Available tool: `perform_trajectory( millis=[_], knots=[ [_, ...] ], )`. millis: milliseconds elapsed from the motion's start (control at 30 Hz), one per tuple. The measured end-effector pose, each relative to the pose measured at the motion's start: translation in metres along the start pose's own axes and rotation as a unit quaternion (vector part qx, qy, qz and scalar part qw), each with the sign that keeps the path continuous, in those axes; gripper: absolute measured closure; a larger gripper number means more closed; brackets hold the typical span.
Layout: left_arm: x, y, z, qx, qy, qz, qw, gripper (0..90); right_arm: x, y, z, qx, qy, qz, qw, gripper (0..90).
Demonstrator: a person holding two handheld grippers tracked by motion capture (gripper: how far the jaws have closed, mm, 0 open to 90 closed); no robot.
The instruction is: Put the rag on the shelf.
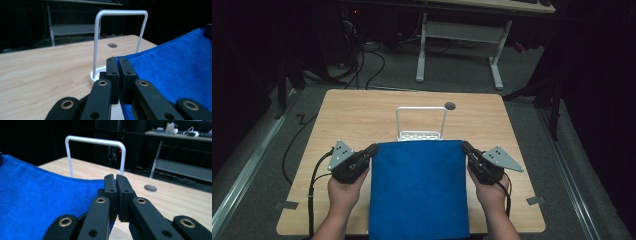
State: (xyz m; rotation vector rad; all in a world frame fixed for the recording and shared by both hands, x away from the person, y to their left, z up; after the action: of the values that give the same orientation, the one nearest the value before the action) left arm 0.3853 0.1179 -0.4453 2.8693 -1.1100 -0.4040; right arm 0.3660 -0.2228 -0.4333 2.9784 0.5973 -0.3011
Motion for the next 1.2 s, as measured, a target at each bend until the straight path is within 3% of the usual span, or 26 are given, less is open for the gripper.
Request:
perform_trajectory(
  millis=[267, 633, 1200],
  knots=[
    [-0.009, 0.002, -0.022, 0.004, 0.034, -0.006, 0.9994, 88.0, -0.008, -0.001, -0.022, -0.003, 0.034, 0.004, 0.9994, 88.6],
    [-0.009, 0.008, -0.055, 0.027, 0.069, -0.008, 0.9972, 88.1, -0.011, 0.001, -0.049, 0.0, 0.07, 0.007, 0.9975, 88.6],
    [-0.01, -0.002, -0.088, 0.032, 0.082, -0.01, 0.9961, 88.1, -0.01, 0.005, -0.086, -0.01, 0.095, 0.006, 0.9954, 88.6]
  ],
)
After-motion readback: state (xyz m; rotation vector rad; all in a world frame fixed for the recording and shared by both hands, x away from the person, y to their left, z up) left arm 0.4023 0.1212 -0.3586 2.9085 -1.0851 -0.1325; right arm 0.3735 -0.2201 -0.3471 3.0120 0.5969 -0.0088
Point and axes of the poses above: each handheld gripper's, and its own axes: x roughly forward along the jaws, z roughly out of its underside, y roughly to its right, the point moved 5 cm from there along x, roughly forward along the jaws, and after that the axes turned 3 degrees about z, right-handed, at the moved point
